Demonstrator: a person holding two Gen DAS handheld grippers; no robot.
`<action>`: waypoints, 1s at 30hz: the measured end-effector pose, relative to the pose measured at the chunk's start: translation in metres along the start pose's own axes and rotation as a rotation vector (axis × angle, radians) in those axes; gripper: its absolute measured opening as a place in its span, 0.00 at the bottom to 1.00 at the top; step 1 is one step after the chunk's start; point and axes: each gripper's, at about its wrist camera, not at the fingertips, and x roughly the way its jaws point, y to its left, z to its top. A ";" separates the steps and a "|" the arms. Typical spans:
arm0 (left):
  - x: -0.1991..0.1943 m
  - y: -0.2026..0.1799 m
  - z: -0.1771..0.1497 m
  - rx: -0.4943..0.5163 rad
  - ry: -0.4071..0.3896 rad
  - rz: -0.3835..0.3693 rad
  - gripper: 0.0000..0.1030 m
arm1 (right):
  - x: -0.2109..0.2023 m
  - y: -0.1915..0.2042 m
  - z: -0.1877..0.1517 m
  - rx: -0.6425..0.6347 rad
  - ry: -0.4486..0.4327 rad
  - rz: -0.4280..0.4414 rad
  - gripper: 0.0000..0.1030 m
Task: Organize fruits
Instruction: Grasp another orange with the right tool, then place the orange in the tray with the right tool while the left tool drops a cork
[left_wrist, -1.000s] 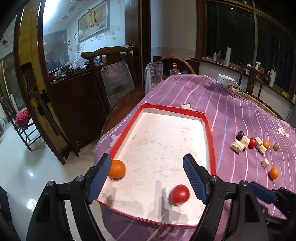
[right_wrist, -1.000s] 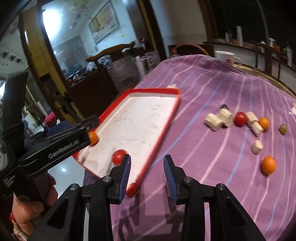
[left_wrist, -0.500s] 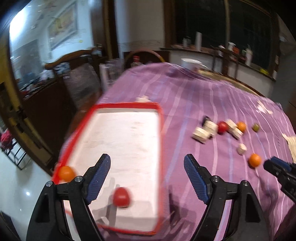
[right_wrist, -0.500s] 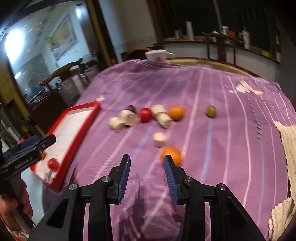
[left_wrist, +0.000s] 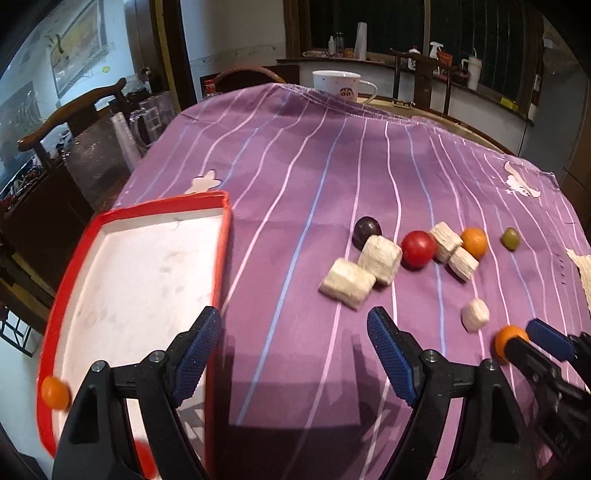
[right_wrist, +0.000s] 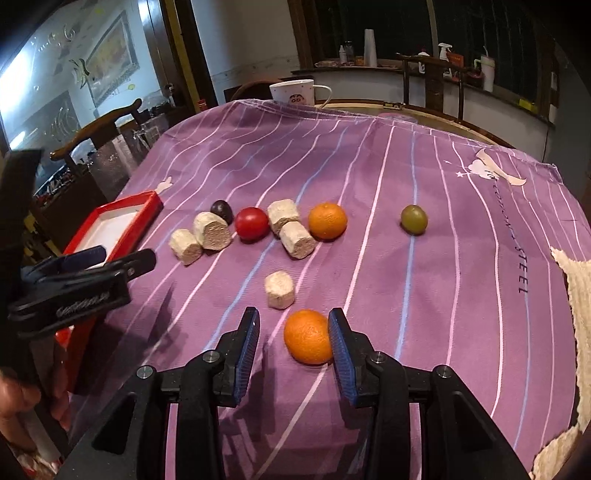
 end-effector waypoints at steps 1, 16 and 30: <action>0.007 -0.002 0.003 0.002 0.006 0.001 0.79 | 0.000 -0.001 0.000 0.003 -0.001 -0.001 0.42; 0.034 -0.022 0.009 0.070 -0.012 -0.057 0.62 | 0.019 -0.026 0.001 0.093 0.053 -0.039 0.43; -0.015 0.020 -0.005 -0.066 -0.036 -0.197 0.33 | 0.003 -0.022 0.001 0.153 0.053 0.062 0.34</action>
